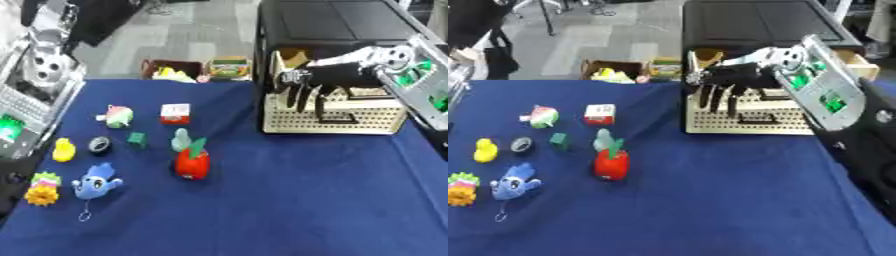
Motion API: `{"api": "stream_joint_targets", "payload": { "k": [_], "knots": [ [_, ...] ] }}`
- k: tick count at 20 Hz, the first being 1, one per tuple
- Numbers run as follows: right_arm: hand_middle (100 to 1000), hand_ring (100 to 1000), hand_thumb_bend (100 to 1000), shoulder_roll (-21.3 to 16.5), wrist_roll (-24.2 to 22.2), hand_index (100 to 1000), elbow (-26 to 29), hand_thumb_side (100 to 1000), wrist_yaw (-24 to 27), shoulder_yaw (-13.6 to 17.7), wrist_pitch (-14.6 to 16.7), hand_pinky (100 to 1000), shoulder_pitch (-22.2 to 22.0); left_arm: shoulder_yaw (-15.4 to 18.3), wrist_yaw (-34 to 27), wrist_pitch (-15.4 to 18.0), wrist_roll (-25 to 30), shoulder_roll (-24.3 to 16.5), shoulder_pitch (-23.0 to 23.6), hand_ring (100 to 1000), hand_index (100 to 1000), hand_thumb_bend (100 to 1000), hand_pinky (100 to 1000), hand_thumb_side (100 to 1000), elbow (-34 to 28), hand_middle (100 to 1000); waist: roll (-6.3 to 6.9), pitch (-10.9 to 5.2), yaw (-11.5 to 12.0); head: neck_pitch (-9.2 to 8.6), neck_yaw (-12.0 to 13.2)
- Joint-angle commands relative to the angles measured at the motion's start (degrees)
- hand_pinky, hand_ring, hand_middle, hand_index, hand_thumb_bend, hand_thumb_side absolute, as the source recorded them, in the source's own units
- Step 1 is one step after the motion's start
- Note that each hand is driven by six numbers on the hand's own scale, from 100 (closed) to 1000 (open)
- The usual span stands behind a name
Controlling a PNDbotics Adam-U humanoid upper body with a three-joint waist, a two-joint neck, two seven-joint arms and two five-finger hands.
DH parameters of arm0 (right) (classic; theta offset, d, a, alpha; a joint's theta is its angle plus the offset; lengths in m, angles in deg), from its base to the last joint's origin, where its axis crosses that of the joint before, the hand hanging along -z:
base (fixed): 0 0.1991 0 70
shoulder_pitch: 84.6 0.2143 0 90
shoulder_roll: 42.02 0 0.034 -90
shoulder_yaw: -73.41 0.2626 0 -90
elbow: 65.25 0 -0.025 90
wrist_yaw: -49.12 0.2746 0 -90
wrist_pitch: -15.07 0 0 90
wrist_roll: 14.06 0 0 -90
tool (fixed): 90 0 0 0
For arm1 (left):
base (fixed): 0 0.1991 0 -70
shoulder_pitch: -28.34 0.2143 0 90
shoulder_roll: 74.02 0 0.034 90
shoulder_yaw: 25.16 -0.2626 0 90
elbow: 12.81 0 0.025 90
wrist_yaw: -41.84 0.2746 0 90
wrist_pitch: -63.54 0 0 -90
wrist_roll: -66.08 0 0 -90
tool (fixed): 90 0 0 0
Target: Pick up objects from table and place into drawer.
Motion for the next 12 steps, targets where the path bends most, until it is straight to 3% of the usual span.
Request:
{"api": "stream_joint_targets", "payload": {
  "k": [1,12],
  "knots": [
    [829,731,100,-0.28,-0.56,905,-0.12,1000,-1.23,0.80,-0.76,547,2.03,0.76,-0.11,-0.11,0.15,-0.59,-0.51,679,903,100,410,729,-0.67,671,-0.01,-0.88,0.17,-0.76,-0.07],
    [847,763,100,1.59,-0.56,905,-3.05,1000,-7.24,2.56,1.58,592,2.37,0.71,0.05,-0.07,0.29,-0.39,-0.11,677,904,100,411,731,-0.67,671,0.13,-0.86,0.43,-1.01,-0.11]
  ]
}}
